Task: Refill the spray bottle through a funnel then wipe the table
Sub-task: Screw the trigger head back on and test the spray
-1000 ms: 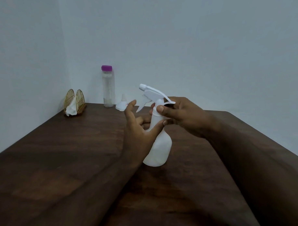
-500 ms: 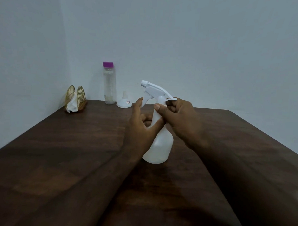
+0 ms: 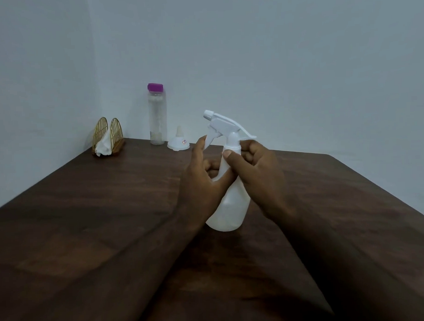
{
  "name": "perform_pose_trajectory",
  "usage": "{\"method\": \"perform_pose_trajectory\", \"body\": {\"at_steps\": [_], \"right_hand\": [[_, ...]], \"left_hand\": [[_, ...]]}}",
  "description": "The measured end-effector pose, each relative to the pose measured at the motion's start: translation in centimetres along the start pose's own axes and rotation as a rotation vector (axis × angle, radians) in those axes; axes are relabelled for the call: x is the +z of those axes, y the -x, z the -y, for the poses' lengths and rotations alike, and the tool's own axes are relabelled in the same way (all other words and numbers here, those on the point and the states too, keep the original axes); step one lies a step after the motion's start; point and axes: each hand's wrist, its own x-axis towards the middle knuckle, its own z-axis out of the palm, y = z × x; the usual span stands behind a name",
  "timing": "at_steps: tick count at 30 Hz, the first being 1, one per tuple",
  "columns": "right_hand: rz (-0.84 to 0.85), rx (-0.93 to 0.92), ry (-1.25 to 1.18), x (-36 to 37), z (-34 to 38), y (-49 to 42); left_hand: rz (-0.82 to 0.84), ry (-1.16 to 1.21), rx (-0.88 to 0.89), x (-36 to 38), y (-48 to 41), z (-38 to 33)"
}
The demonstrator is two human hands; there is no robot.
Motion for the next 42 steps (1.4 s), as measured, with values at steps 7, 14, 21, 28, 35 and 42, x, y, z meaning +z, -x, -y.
{"method": "perform_pose_trajectory", "body": {"at_steps": [7,14,21,28,35,42], "right_hand": [[-0.043,0.040,-0.082,0.8,-0.1,0.0],[-0.015,0.009,-0.051,0.4,-0.4,0.1],[-0.086,-0.018,-0.100,1.3,-1.1,0.4],[-0.065,-0.037,-0.137,1.1,-1.8,0.7],[-0.085,-0.052,-0.159,1.6,-2.0,0.5],[-0.090,-0.042,-0.182,1.5,-2.4,0.4]], "left_hand": [[0.000,0.003,-0.004,0.0,0.1,0.1],[0.006,0.005,0.017,0.1,0.1,0.2],[-0.004,0.020,0.017,0.2,0.0,0.2],[0.007,0.040,0.010,0.2,0.1,0.2],[0.010,0.050,0.000,0.2,0.1,0.3],[0.001,0.021,0.018,0.3,0.0,0.2]]}}
